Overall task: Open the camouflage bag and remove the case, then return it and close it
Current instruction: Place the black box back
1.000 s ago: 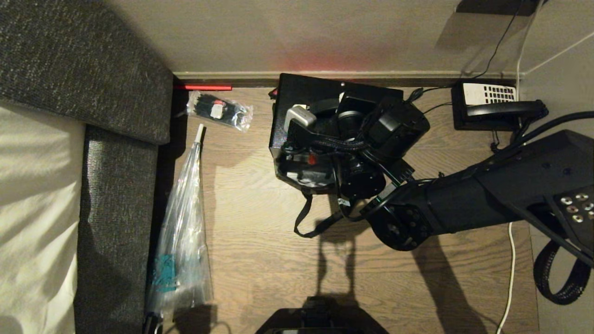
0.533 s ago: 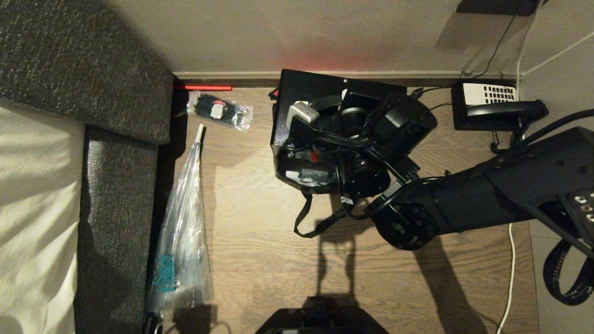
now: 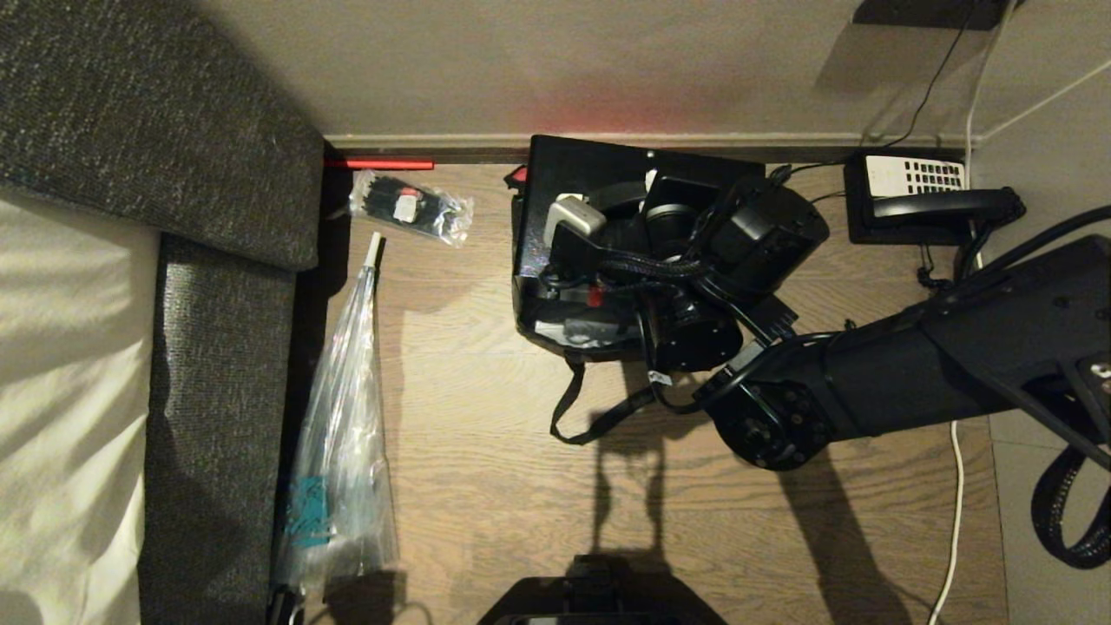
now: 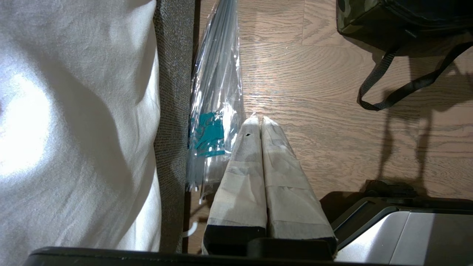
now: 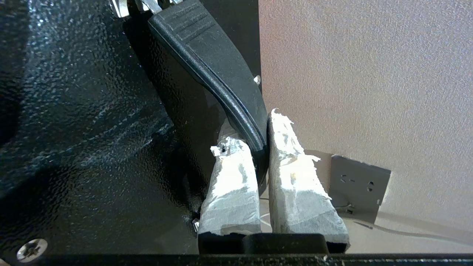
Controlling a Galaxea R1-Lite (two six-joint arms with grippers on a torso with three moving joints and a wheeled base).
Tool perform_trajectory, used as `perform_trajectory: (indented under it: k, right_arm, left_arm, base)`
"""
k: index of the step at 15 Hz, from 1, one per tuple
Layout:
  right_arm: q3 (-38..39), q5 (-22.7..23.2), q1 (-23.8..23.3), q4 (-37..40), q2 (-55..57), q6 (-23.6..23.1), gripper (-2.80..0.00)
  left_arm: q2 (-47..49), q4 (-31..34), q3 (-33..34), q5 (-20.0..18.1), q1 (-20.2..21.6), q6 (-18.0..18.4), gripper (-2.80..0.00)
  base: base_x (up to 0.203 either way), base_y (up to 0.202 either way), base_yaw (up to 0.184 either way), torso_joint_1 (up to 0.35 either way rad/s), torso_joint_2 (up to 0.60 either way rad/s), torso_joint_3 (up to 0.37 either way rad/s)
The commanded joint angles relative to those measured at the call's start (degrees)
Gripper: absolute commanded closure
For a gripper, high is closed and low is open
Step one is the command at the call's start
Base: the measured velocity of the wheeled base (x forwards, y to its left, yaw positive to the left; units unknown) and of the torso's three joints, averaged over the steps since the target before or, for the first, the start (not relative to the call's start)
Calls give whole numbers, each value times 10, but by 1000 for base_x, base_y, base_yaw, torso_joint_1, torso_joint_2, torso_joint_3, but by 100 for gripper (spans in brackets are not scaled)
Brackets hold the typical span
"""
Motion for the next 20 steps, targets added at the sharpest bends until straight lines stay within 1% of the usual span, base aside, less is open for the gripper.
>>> perform_trajectory:
  k: [1, 13, 20]
  right_arm:
    - [5, -1, -3, -4, -6, -4, 0]
    - [24, 0, -4, -3, -21, -9, 0]
    - [35, -1, -10, -14, 1, -3, 0]
  left_arm:
    - [1, 0, 0, 0, 0, 0, 0]
    - [1, 0, 0, 0, 0, 0, 0]
    - [1, 0, 1, 0, 0, 0, 0]
  base:
    - [0, 0, 0, 0, 0, 0]
    - [0, 0, 0, 0, 0, 0]
    - [0, 0, 0, 0, 0, 0]
